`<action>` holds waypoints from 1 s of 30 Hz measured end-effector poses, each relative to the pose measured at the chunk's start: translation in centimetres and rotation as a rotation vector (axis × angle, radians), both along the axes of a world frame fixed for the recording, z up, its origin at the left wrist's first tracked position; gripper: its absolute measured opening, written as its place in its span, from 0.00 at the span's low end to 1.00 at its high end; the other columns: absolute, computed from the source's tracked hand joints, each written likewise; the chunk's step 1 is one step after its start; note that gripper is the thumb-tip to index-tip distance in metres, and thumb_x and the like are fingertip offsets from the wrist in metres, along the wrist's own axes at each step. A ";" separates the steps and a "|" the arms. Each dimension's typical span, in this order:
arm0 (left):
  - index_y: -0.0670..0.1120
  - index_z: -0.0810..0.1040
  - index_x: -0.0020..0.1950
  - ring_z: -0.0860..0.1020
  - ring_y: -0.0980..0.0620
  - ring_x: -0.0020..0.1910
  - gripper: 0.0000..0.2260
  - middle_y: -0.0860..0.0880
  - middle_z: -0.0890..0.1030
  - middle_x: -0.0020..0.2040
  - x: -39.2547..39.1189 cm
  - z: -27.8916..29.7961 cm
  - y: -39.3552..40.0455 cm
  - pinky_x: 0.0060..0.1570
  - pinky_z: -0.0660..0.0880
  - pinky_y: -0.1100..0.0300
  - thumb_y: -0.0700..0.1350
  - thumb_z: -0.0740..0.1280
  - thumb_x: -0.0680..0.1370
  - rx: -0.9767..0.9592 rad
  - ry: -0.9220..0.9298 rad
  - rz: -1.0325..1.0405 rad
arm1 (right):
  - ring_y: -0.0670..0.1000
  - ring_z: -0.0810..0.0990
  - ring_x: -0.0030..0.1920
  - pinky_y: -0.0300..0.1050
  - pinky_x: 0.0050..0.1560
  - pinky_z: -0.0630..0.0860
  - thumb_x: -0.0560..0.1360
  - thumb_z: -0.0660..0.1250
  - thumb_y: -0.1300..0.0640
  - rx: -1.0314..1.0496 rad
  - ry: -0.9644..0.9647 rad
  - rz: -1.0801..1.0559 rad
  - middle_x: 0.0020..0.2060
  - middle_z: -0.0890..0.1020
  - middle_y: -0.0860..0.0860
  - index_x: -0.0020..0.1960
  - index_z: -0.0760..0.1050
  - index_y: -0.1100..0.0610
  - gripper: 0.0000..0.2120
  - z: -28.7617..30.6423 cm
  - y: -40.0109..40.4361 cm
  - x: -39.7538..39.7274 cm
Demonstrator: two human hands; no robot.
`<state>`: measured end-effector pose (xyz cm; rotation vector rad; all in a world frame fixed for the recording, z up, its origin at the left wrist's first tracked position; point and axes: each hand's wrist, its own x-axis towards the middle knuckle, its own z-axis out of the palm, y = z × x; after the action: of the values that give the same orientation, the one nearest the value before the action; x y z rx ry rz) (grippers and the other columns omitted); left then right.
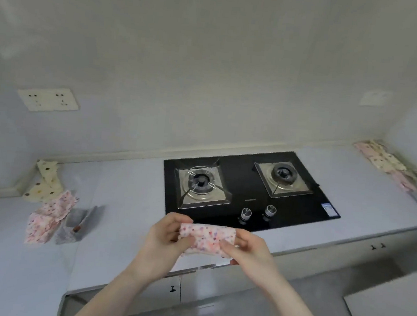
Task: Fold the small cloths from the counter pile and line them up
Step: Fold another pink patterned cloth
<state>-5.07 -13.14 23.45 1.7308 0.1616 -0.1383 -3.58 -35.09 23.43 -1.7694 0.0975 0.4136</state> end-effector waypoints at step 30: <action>0.49 0.84 0.44 0.84 0.55 0.37 0.09 0.51 0.86 0.37 23.1 0.0 -47.8 0.46 0.80 0.61 0.54 0.74 0.78 0.321 -0.026 -0.307 | 0.46 0.84 0.40 0.41 0.41 0.76 0.74 0.73 0.54 -0.121 0.015 -0.228 0.33 0.85 0.49 0.55 0.80 0.50 0.10 -0.2 -50.7 15.6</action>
<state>17.99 -60.94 23.44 2.0693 -0.1091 -0.3294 11.99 -85.75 23.22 -1.8497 0.3373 0.2598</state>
